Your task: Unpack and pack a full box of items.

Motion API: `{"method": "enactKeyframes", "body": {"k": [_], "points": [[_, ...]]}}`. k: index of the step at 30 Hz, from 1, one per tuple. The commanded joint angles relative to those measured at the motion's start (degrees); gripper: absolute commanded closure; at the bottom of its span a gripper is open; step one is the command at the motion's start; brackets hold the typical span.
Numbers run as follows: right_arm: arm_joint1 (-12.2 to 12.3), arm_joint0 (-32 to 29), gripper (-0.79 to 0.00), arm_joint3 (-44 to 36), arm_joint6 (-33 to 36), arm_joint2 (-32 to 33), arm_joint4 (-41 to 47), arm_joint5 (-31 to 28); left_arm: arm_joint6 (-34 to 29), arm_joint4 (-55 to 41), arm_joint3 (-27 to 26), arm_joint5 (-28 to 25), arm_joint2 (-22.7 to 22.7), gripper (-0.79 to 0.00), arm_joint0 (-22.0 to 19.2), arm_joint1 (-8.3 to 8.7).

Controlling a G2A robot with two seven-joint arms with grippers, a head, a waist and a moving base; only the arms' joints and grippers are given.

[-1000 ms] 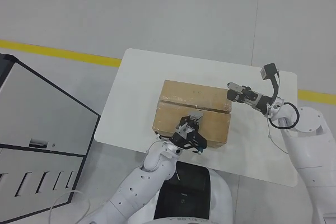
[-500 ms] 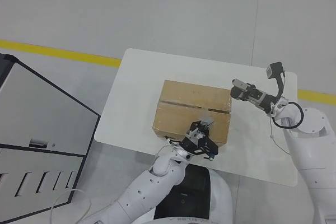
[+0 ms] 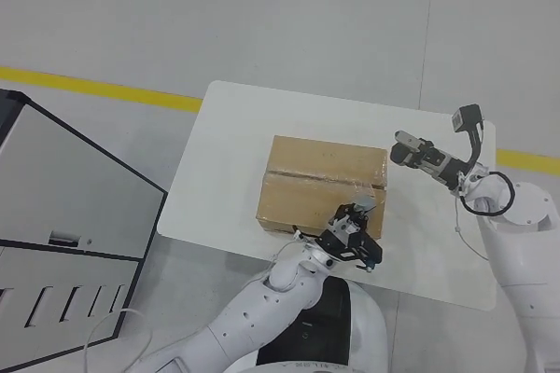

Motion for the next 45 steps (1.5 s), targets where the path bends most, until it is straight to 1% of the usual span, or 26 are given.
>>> {"method": "enactKeyframes", "body": {"k": [1,6,11,15,26,27,28,29,31,33,34,38,40,45], "points": [[0.06,-0.29,-0.785,-0.23,0.06,0.25,0.05,0.22,0.07,-0.48,0.98,0.39,0.44,0.0,-0.65,-0.41],[0.22,-1.15,-0.785,-0.75,0.64,0.82,0.67,0.59,0.11,-1.52,2.62,1.4,1.22,0.0,-1.93,-1.31],[0.33,-2.14,-0.785,0.17,3.86,1.53,5.22,1.21,0.13,-2.5,4.28,2.71,1.69,0.0,-2.86,-2.13],[0.37,-3.24,-0.785,0.34,4.39,1.65,6.39,1.51,0.21,-3.14,5.26,3.33,1.73,0.0,-3.15,-2.58],[0.51,-4.05,-0.785,0.08,5.35,1.95,7.43,1.94,0.32,-5.18,5.42,3.16,1.53,0.0,-3.23,-3.5],[0.51,-4.08,-0.785,0.05,5.34,1.94,7.51,1.88,0.21,-5.21,5.37,3.11,1.53,-0.052,-3.26,-3.57],[0.52,-4.11,-0.785,0.06,5.35,1.95,7.56,1.83,0.18,-5.18,5.38,2.96,1.57,-0.302,-3.31,-3.64],[0.52,-4.15,-0.785,0.06,5.27,1.96,7.59,1.83,0.1,-5.17,5.48,2.88,1.55,-0.369,-3.43,-3.72],[0.53,-4.21,-0.785,-0.02,5.18,1.97,7.59,1.84,0.02,-5.16,5.8,2.69,1.63,-0.379,-3.62,-3.89],[0.54,-4.27,-0.785,-0.09,5.01,2.03,7.56,1.82,-0.04,-5.19,6.17,2.58,1.79,-0.465,-3.81,-4.1],[0.56,-4.31,-0.785,-0.1,4.99,2.06,7.49,1.81,-0.07,-5.15,6.36,2.44,1.99,-0.471,-3.87,-4.23],[0.65,-4.63,-0.785,-0.1,4.85,2.5,7.53,1.87,-0.07,-5.14,7.31,2.26,2.59,-0.416,-4.22,-4.73],[0.71,-4.87,-0.785,-0.15,4.74,2.77,7.49,1.96,0.0,-5.26,7.67,2.15,2.92,-0.434,-4.32,-4.99],[0.83,-5.52,-0.785,-0.53,4.44,3.35,7.39,1.99,0.19,-5.34,8.43,1.96,3.44,-0.388,-4.63,-5.55]]}}
